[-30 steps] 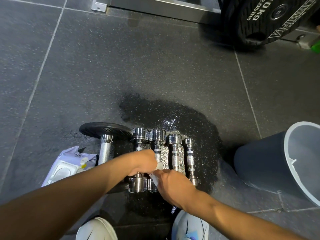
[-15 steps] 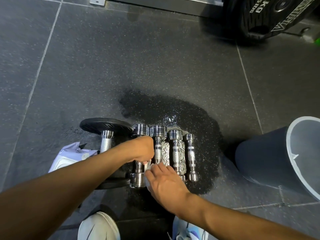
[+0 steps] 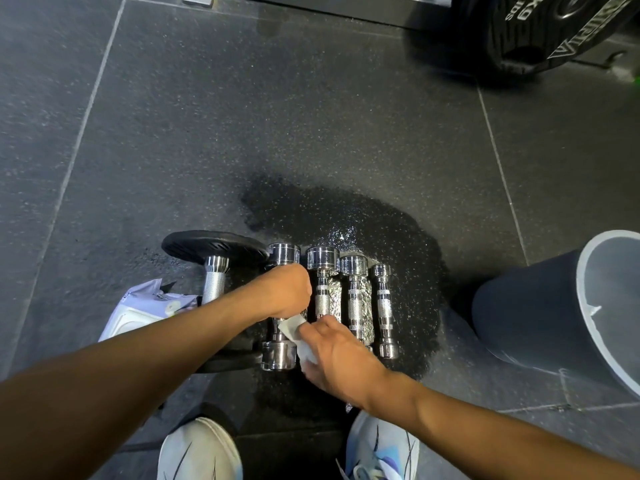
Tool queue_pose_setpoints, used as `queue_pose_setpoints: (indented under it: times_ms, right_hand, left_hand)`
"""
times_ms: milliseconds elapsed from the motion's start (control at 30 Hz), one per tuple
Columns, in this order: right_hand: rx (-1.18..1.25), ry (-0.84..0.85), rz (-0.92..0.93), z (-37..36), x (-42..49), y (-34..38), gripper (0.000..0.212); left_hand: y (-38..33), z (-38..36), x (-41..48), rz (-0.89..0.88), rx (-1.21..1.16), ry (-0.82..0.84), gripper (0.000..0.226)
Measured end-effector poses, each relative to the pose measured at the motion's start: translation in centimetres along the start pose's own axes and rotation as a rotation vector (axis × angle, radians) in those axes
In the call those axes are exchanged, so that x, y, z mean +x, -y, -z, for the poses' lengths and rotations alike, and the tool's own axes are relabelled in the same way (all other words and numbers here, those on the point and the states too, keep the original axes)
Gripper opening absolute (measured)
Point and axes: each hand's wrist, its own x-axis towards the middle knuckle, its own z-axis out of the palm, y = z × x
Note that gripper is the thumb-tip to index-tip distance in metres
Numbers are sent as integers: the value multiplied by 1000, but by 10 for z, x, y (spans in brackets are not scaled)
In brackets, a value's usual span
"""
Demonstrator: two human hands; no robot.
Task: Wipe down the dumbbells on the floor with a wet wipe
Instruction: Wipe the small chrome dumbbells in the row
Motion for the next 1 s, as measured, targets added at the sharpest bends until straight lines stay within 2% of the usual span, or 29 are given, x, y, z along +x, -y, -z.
queue_pose_setpoints:
  times_ms: [67, 167, 367, 633, 767, 933, 1000]
  right_hand:
    - [104, -5, -21, 11, -9, -7, 42]
    - [99, 1, -66, 17, -17, -19, 41]
    - [-84, 92, -257, 12, -26, -26, 48]
    - [8, 137, -284, 3, -18, -23, 56]
    - [32, 112, -284, 4, -18, -23, 49]
    - [-74, -36, -270, 12, -21, -21, 24]
    - [-11, -75, -265, 16, -22, -22, 21]
  left_hand:
    - [3, -4, 5, -36, -9, -8, 28]
    - [5, -7, 8, -53, -21, -1, 27]
    - [5, -7, 7, -59, -2, 27, 30]
    - [5, -12, 12, -51, 3, 14, 26]
    - [6, -13, 13, -65, 41, 35, 30]
    - [8, -10, 12, -60, 32, 29, 30]
    - [7, -9, 11, -55, 32, 36, 31]
